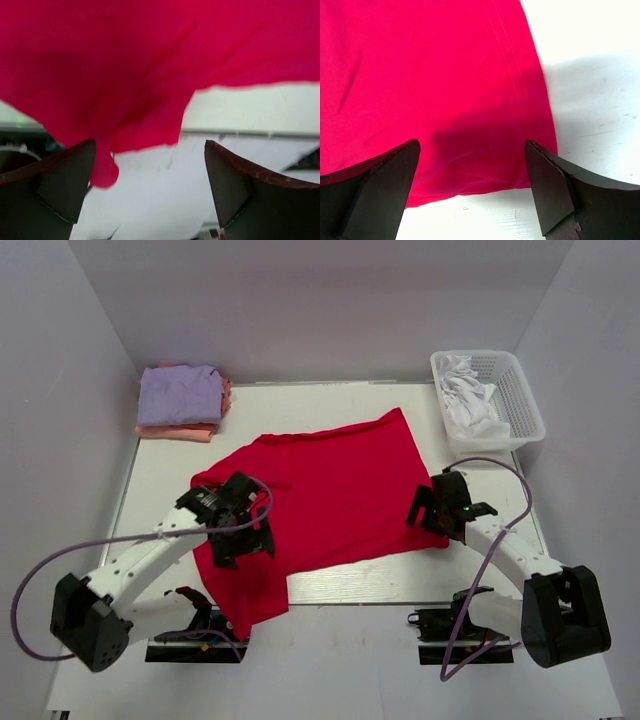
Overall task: Fold and stack the t-shirts
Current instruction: Flatten out the tshirt
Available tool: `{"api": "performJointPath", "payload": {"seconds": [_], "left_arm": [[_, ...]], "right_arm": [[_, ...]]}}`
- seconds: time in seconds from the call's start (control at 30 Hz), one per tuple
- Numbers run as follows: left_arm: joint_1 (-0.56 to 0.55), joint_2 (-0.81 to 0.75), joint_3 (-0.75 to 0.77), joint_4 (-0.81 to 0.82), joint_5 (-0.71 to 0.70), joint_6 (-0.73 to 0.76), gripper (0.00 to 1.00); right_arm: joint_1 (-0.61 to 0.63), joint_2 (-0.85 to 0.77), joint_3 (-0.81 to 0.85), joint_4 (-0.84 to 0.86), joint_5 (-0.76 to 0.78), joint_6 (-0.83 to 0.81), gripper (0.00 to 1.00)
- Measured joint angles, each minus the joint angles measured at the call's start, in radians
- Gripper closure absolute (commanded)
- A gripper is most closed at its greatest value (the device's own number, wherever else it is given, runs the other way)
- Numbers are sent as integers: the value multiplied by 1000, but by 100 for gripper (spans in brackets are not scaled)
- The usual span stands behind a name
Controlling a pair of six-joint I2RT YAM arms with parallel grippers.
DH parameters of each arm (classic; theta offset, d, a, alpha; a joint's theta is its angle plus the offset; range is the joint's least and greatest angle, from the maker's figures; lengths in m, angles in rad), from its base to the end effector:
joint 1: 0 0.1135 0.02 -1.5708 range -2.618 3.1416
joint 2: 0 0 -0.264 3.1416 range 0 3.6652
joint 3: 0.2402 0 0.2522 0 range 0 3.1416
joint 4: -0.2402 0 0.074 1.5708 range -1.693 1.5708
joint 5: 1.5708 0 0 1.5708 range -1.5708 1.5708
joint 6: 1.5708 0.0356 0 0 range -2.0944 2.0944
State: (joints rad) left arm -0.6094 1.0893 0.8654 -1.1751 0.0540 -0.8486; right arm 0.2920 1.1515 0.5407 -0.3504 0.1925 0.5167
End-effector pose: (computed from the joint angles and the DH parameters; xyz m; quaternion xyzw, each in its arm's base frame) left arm 0.1372 -0.0981 0.2437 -0.1165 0.9891 -0.0772 0.0460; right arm 0.2030 0.0539 0.1740 0.1351 0.9403 0.0332 0.3107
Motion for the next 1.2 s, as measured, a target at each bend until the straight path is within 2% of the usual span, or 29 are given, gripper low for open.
{"api": "performJointPath", "payload": {"seconds": [0.27, 0.4, 0.53, 0.63, 0.9, 1.1, 1.2], "left_arm": [[25, 446, 171, 216, -238, 12, 0], [67, 539, 179, 309, -284, 23, 0], [104, 613, 223, 350, -310, 41, 0], [92, 650, 291, 393, -330, 120, 0], [55, 703, 449, 526, -272, 473, 0], [72, 828, 469, 547, -262, 599, 12], [80, 858, 478, 546, -259, 629, 26]], "right_arm": [[3, -104, 63, -21, 52, -39, 10], [5, -94, 123, -1, 31, -58, 10], [9, -13, 169, 29, -13, -56, 10], [11, 35, 170, 40, -50, -53, 10], [11, 119, 171, 54, -101, -52, 10], [10, 145, 171, 54, -106, -57, 10], [10, 164, 172, 54, -105, -58, 10]]}}
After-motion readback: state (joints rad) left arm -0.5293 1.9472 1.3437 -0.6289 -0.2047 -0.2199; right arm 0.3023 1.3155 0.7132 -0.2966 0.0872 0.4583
